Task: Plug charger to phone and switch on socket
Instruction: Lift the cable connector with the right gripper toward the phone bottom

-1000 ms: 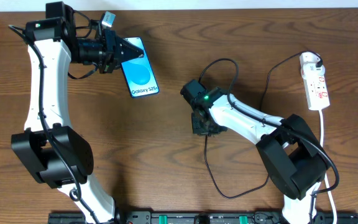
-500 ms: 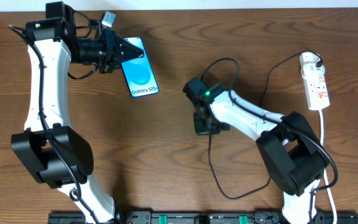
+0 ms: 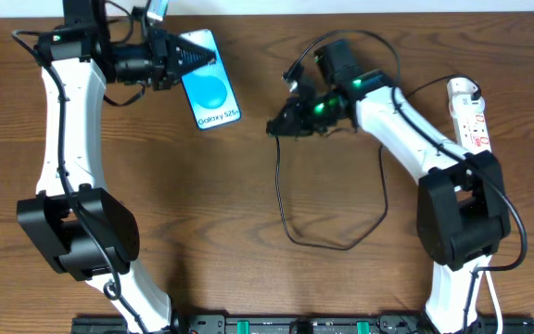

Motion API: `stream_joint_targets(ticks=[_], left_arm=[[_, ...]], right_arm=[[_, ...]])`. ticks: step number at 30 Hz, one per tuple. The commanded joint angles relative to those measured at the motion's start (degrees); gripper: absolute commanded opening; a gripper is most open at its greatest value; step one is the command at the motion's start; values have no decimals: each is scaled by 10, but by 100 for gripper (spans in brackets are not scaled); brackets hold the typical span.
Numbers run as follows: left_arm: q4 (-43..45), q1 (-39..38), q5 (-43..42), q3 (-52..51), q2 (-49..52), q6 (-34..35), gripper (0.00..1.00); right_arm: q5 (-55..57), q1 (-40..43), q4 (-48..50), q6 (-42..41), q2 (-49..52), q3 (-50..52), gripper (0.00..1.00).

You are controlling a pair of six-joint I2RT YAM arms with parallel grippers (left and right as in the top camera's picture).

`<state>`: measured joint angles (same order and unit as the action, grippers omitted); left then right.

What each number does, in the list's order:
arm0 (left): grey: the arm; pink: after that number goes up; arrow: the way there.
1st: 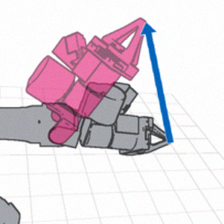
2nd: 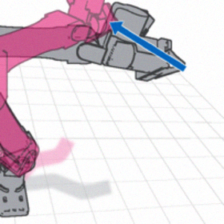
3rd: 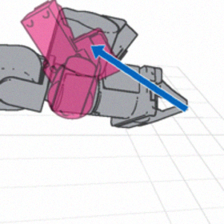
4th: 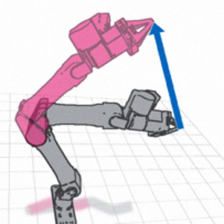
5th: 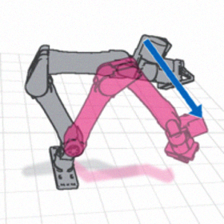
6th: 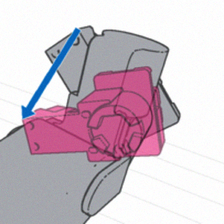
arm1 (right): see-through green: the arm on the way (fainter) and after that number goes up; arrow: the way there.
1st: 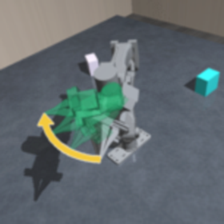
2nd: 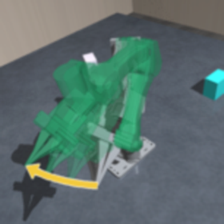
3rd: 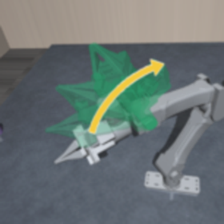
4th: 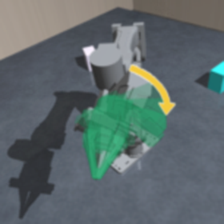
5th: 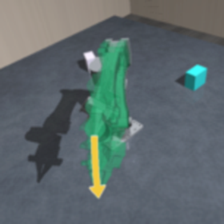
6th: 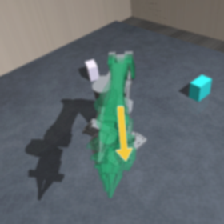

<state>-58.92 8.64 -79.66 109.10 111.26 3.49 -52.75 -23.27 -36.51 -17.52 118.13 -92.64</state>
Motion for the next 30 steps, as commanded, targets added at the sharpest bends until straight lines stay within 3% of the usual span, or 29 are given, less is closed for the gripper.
stream_joint_targets(ticks=[1, 9, 10, 14, 16, 22, 24, 30], left_arm=[[62, 4, -104, 5, -4, 75, 7], [294, 4, -103, 5, -4, 305, 8], [359, 4, -103, 5, -4, 362, 7], [493, 4, -86, 5, -4, 477, 7], [557, 4, -71, 5, -4, 524, 7], [571, 2, -10, 5, -4, 548, 7], [571, -3, 16, 5, -4, 549, 7], [573, -21, 71, 5, -4, 523, 8]], right_arm=[[-189, 14, 42, 20, -2, -7, 1], [-367, 17, 157, 62, -2, -7, 1], [-367, 17, 174, 52, -2, -7, 1], [-367, 17, 219, 14, -2, -7, 1], [-367, 17, 287, -47, -2, -7, 1], [-356, 15, 491, -213, -2, -7, 1], [-337, 16, 591, -309, -2, -7, 1], [-294, 15, 714, -452, -2, -7, 1]])
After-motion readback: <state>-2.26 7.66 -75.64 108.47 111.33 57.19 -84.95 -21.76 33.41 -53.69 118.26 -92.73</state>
